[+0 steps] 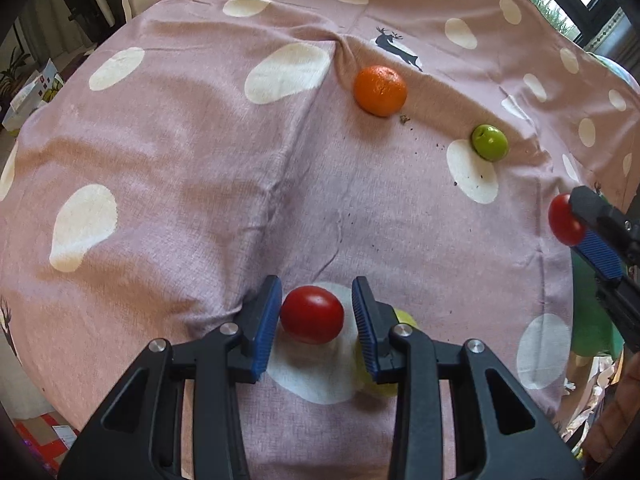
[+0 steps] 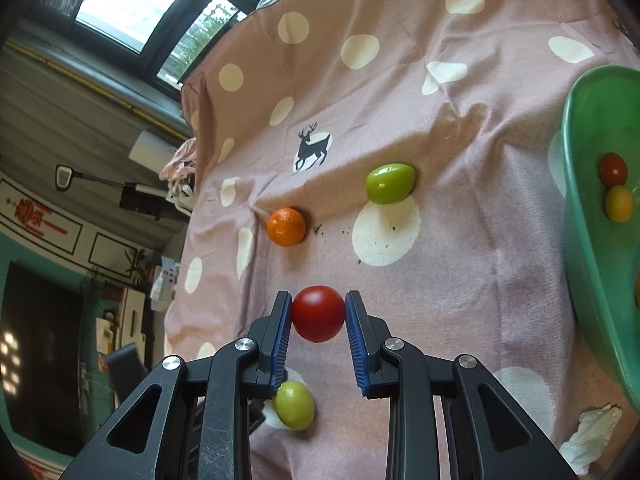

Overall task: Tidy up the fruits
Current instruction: 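Carry the red tomato with the right gripper down into the green bowl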

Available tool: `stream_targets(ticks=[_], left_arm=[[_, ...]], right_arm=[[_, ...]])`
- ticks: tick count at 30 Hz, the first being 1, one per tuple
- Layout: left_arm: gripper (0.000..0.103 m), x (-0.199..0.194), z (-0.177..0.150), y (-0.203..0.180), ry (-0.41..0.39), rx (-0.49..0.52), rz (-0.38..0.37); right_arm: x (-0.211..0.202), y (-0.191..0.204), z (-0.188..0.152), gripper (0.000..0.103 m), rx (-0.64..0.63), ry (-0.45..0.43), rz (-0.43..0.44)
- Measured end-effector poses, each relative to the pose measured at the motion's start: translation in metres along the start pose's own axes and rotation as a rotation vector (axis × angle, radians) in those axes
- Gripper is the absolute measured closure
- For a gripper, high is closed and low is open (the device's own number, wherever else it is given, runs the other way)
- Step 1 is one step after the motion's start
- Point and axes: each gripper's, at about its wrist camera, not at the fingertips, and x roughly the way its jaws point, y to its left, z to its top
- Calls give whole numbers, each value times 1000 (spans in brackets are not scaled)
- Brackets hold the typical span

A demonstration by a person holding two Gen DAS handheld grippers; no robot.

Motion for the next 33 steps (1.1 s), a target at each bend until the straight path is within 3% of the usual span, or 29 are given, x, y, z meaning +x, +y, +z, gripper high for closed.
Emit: stream_targets(ticks=[5, 14, 23, 33], left_arm=[[74, 2, -2, -1, -20, 20, 20], [74, -1, 0, 0, -25, -8, -19], [74, -35, 2, -8, -134, -21, -57], [74, -78, 6, -53, -264, 47, -135]], right_arm=[[-3, -5, 1, 74, 14, -9, -2], [-3, -8, 0, 74, 30, -4, -13], [-13, -8, 0, 74, 20, -40, -46], [-51, -13, 3, 74, 11, -154, -53]])
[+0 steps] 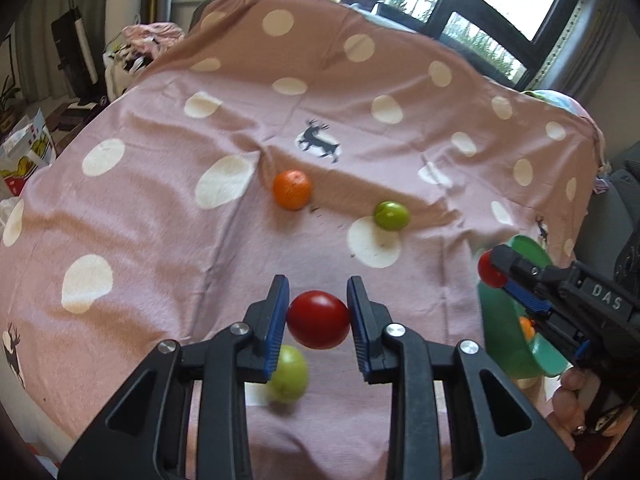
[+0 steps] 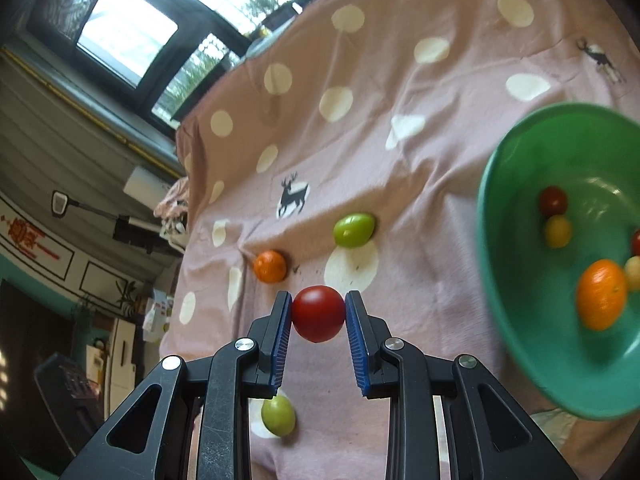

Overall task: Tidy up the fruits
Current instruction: 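Carry the red tomato with the right gripper down into the green bowl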

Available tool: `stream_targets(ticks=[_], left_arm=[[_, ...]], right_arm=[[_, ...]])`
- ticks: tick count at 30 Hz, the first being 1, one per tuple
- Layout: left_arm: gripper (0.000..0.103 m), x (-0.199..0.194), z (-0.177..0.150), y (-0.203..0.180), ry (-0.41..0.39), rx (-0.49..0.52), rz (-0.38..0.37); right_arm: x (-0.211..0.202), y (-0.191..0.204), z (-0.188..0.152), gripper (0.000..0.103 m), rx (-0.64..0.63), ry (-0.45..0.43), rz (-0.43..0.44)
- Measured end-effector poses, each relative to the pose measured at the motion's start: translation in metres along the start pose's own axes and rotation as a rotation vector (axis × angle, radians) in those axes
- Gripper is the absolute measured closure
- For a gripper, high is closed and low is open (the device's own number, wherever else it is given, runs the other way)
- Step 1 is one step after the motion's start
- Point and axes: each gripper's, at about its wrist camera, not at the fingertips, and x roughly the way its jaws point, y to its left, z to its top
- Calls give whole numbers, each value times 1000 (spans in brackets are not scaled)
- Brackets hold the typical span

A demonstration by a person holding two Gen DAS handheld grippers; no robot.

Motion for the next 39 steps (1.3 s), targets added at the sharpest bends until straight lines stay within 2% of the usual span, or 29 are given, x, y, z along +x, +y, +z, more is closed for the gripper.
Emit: stream_targets(ticks=[7, 19, 34, 39], left_arm=[[74, -14, 6, -43, -75, 102, -54], [73, -16, 3, -122, -92, 261, -172], [73, 13, -15, -192, -22, 391, -280], [73, 28, -20, -204, 15, 419, -279]], right_arm=[[-36, -14, 7, 74, 10, -119, -74], [-90, -52, 11, 74, 88, -278, -202], [-122, -99, 6, 74, 222, -345, -355], [-124, -112, 5, 74, 262, -341, -395]])
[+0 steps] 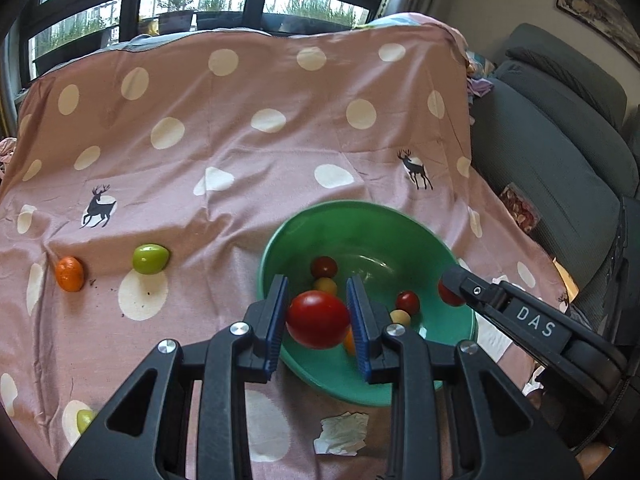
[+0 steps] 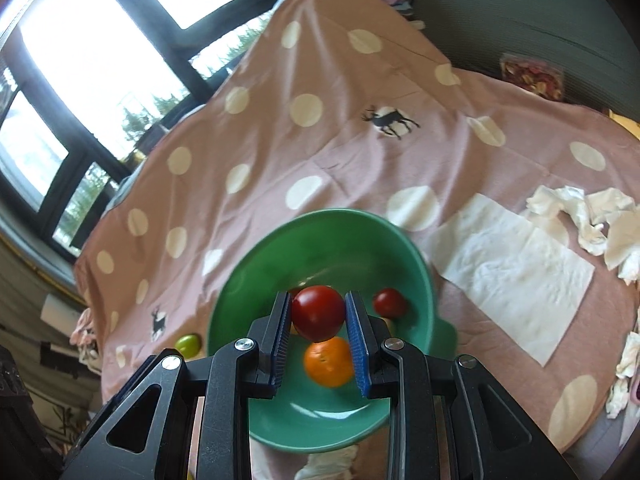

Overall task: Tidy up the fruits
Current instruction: 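Carry the red tomato with the right gripper down into the green bowl, then open the left gripper to drop its red tomato while the right gripper releases its tomato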

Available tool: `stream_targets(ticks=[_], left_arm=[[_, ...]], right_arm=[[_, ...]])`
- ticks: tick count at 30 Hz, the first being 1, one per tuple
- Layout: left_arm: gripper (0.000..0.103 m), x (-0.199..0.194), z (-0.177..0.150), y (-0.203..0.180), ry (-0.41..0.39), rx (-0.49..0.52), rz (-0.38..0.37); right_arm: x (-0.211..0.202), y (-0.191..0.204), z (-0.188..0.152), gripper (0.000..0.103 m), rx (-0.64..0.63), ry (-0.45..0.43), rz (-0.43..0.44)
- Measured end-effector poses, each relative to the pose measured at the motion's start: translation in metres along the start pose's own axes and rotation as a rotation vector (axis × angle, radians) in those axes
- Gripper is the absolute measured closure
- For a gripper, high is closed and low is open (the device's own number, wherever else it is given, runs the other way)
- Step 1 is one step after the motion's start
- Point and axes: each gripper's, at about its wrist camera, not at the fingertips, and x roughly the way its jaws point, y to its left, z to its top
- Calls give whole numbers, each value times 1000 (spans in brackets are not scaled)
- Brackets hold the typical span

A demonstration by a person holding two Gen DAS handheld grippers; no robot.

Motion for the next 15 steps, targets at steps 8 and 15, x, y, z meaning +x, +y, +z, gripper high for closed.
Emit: stream_targets(ticks=[8, 15], left_arm=[[73, 25, -5, -14, 60, 32, -33], [73, 40, -9, -23, 99, 51, -42]], right_arm=[[8, -14, 2, 74, 29, 26, -47], [15, -17, 1, 74, 26, 47, -87]])
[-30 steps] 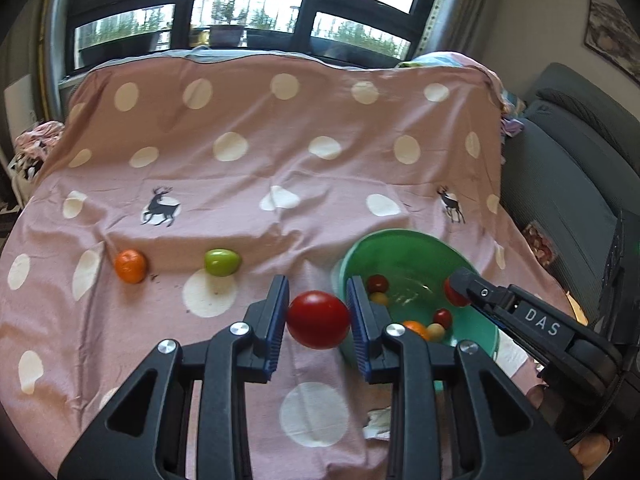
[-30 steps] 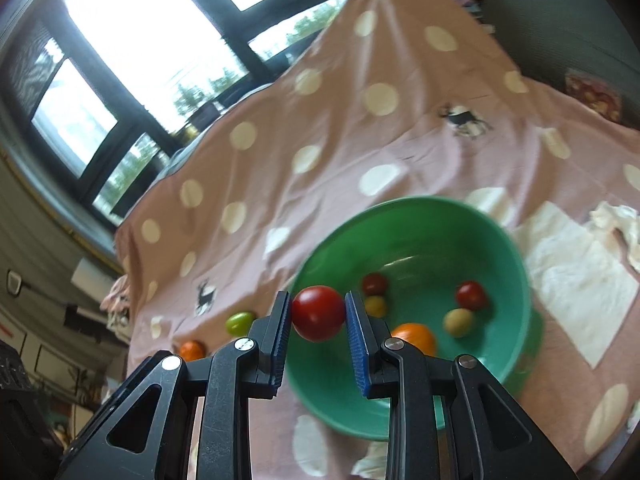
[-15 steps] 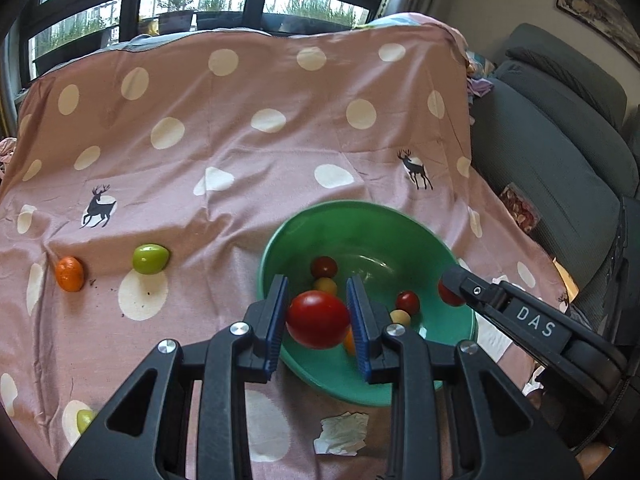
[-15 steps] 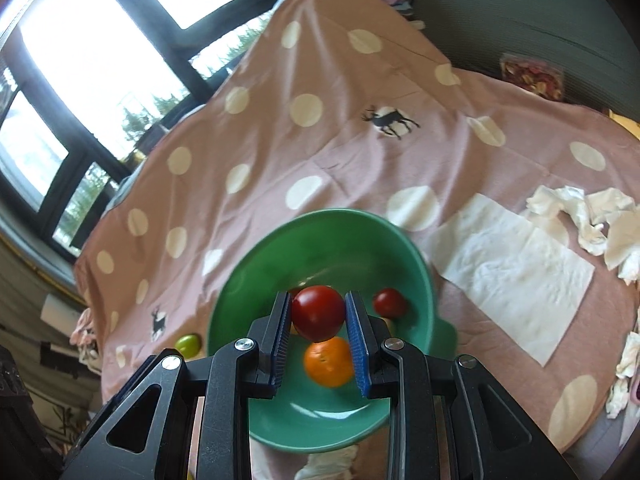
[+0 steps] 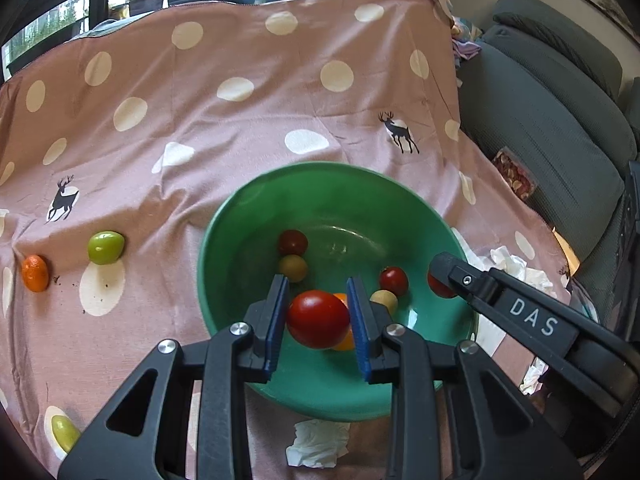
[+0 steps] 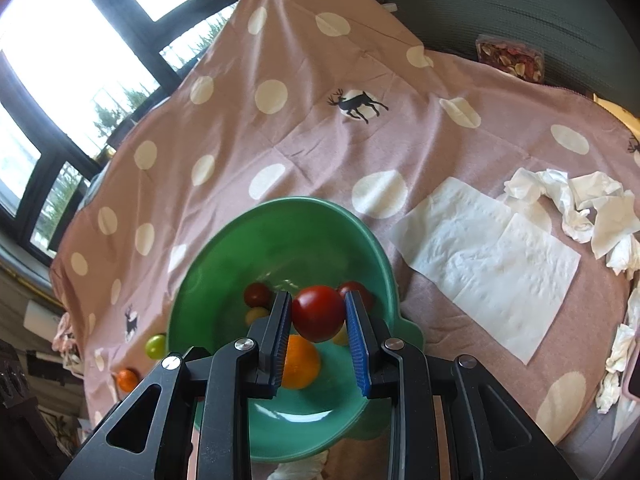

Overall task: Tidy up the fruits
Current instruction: 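Open the left gripper to drop its red tomato while the right gripper releases its tomato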

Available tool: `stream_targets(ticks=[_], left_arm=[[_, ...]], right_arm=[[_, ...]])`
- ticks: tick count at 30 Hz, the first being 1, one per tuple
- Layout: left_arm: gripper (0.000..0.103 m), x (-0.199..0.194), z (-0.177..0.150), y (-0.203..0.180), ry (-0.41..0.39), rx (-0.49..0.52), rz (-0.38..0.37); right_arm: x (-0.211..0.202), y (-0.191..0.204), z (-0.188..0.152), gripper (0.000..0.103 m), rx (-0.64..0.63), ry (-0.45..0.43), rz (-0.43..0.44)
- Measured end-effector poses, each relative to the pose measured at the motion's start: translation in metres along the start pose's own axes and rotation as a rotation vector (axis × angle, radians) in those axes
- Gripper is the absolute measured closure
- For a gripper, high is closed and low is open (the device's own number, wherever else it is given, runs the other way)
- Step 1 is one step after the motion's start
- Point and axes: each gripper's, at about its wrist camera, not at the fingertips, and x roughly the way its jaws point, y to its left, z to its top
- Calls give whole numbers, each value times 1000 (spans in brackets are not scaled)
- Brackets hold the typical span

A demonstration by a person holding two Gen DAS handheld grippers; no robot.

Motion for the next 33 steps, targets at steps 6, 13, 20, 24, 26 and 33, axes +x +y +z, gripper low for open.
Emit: stream_targets(ticks=[6, 13, 20, 24, 26, 33], left_arm=[[73, 9, -1, -1, 23, 1, -8], [73, 16, -2, 0, 41, -7, -15], [73, 22, -3, 4, 55, -15, -11], [73, 23, -3, 4, 59, -14, -12], [73, 24, -4, 5, 63, -14, -13], [74, 21, -5, 6, 56, -17, -21]], right_arm=[[7, -2, 0, 74, 1, 24, -13], [9, -1, 0, 74, -7, 33, -16], [14, 1, -1, 74, -15, 47, -34], [14, 1, 0, 74, -21, 49, -39], [15, 2, -1, 74, -21, 52, -42], [15, 2, -1, 74, -21, 52, -45]])
